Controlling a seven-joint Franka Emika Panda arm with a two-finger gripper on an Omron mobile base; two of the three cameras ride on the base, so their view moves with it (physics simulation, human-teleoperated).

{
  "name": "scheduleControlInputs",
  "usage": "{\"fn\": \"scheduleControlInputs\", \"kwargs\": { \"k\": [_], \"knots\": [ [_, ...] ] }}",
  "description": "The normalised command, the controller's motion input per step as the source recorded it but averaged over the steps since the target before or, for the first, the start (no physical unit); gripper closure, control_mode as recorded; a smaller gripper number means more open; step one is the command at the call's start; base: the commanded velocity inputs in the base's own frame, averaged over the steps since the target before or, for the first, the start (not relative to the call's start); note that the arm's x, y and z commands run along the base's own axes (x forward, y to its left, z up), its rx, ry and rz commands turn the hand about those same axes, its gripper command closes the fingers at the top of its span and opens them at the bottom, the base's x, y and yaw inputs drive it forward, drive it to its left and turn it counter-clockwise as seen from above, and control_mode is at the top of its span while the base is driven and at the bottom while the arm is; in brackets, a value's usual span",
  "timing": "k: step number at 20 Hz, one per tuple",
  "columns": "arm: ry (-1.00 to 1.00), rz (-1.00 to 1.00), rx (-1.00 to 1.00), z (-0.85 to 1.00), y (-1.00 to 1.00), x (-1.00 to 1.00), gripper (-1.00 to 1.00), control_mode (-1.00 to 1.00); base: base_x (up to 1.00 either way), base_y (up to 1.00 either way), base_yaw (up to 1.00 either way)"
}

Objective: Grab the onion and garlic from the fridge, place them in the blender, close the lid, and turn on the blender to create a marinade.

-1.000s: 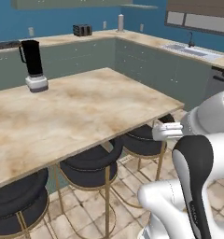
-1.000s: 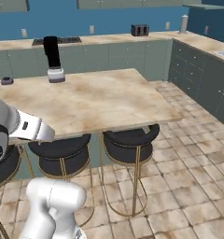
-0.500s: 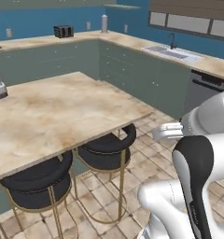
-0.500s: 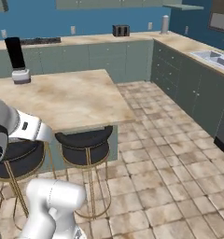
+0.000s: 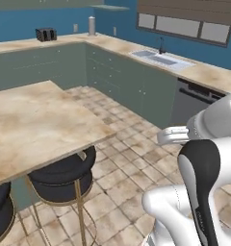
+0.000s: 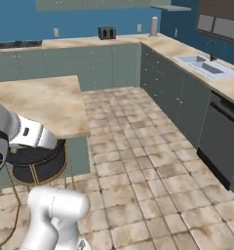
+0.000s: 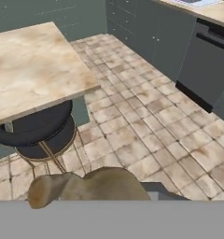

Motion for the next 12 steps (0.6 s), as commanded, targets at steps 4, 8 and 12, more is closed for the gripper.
{"fn": "scheduleControlInputs", "kwargs": {
  "k": [4,8,12],
  "knots": [
    [0.00,0.00,0.00,0.00,0.00,0.00,1.00,1.00,0.76,-0.72,0.02],
    [0.00,0.00,0.00,0.00,0.00,0.00,1.00,1.00,0.98,-0.40,0.10],
    [0.00,0.00,0.00,0.00,0.00,0.00,1.00,1.00,1.00,-0.18,0.14]
  ]
}}
